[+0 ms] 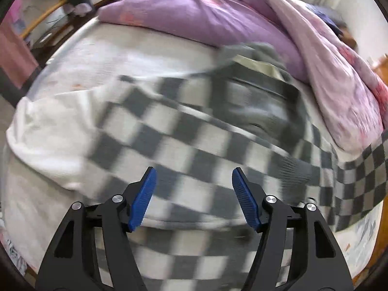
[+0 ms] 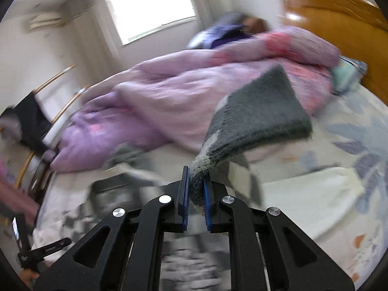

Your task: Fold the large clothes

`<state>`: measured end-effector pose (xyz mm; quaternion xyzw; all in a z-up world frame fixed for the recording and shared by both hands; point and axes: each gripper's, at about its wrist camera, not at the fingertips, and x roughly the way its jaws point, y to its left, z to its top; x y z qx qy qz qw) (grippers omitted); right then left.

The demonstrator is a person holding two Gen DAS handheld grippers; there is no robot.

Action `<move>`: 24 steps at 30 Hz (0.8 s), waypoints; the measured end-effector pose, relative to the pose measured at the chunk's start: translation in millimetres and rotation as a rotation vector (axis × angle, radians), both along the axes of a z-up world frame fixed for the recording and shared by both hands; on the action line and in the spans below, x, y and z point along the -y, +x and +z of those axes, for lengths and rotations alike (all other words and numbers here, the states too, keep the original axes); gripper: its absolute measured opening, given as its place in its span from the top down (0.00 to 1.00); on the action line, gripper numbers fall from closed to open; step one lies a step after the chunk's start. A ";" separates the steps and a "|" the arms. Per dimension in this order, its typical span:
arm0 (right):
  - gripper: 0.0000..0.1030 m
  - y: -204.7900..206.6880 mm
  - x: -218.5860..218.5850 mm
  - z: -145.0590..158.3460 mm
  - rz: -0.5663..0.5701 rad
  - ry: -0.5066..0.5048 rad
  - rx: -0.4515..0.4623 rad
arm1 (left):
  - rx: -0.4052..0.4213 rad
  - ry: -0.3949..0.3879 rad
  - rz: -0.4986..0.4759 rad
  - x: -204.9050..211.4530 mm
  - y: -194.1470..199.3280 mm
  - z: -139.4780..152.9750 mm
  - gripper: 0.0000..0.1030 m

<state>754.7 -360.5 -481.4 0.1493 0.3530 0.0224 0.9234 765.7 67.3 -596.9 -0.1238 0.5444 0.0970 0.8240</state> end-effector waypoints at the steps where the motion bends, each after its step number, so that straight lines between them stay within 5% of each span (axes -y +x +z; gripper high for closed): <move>1: 0.91 1.3 -27.4 1.5 0.034 -0.004 -0.002 | 0.004 0.010 0.011 -18.5 -4.4 3.9 0.36; 7: 0.91 -6.4 -225.1 -30.5 0.300 0.014 -0.061 | 0.001 0.020 0.069 -103.0 -31.0 9.2 0.36; 11: 0.91 -21.4 -316.3 -78.8 0.431 0.006 -0.160 | -0.011 0.031 0.105 -146.9 -48.4 1.9 0.36; 14: 0.86 -28.6 -365.4 -126.7 0.512 -0.103 -0.273 | -0.040 0.022 0.131 -170.4 -58.5 -10.9 0.36; 18: 0.76 -33.3 -377.4 -160.8 0.576 -0.112 -0.416 | -0.062 -0.005 0.142 -178.0 -63.8 -20.0 0.35; 21: 0.48 -37.7 -353.5 -130.0 0.609 -0.059 -0.352 | -0.044 -0.018 0.121 -170.1 -61.2 -19.6 0.29; 24: 0.44 -38.1 -307.4 -108.7 0.540 -0.034 -0.308 | -0.045 -0.035 0.104 -163.9 -54.4 -23.0 0.29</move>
